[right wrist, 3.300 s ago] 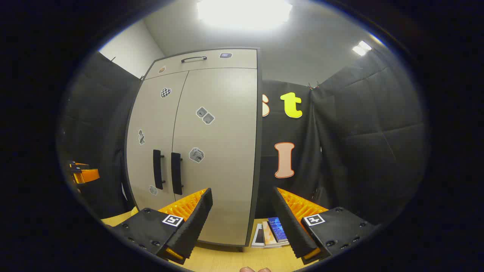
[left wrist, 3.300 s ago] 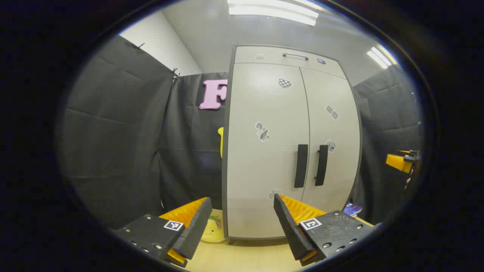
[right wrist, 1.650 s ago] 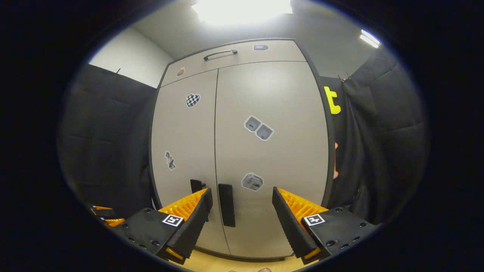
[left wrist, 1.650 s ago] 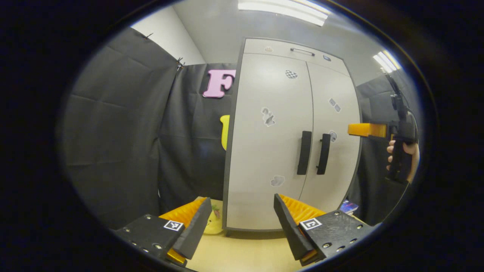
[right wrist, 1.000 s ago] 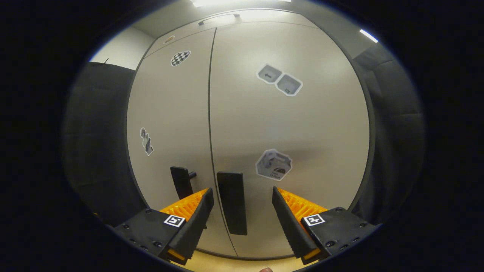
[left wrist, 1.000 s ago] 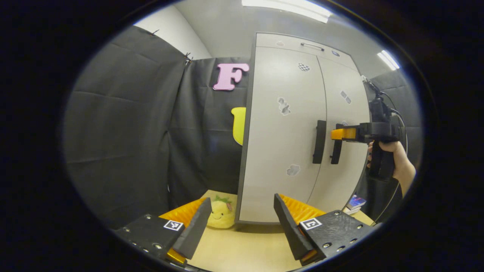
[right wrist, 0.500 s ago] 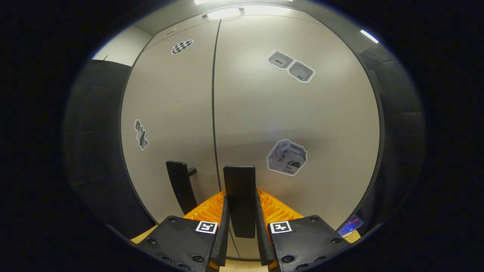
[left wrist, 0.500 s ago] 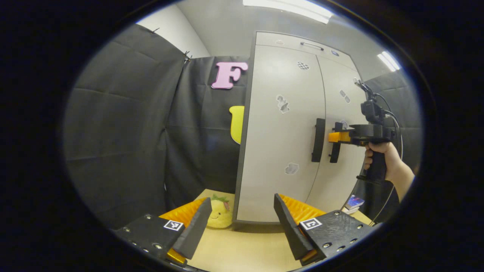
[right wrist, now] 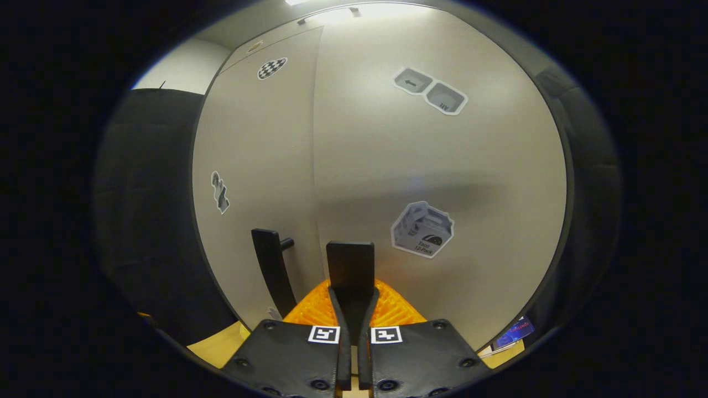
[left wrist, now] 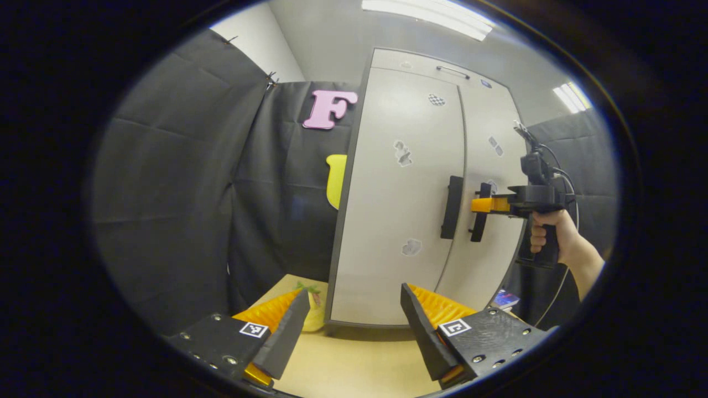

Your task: Open the right door of the double-door shoe cabinet with the right hand, and open the left door with the left hand.

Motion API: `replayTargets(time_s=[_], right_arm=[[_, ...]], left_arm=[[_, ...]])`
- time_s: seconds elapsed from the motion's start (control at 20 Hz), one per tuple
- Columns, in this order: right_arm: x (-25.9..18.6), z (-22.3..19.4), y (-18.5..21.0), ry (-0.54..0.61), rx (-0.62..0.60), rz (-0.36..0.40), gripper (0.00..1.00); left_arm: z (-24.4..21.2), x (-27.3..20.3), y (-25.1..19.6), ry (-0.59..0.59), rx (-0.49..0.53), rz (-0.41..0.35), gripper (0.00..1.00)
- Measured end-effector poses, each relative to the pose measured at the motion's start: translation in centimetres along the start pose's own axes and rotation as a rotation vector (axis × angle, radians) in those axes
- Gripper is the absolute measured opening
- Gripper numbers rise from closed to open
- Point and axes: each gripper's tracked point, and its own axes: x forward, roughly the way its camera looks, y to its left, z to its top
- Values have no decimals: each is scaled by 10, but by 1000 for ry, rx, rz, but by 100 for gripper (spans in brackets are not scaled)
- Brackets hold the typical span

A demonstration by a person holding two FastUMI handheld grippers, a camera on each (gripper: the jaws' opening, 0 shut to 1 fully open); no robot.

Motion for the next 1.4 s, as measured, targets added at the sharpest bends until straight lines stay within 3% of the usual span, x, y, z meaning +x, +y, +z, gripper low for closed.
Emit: replayTargets(time_s=[0.35, 0.5, 0.65, 1.05, 1.4], right_arm=[[-28, -6, 2, 28, -18, 19, 5], [-44, -7, 1, 24, -12, 62, 7], [-58, -8, 0, 30, -22, 123, 7], [-96, -13, -9, 24, -12, 241, 7], [-140, -17, -32, 15, 0, 303, 7]], left_arm=[[-16, 5, -20, 5, 97, -13, 95], [-17, -3, -42, -10, 116, -44, 95], [-12, -9, -57, -8, 147, -18, 95], [7, -38, -111, -23, 117, 12, 95], [-4, -51, -142, -7, 93, 47, 95]])
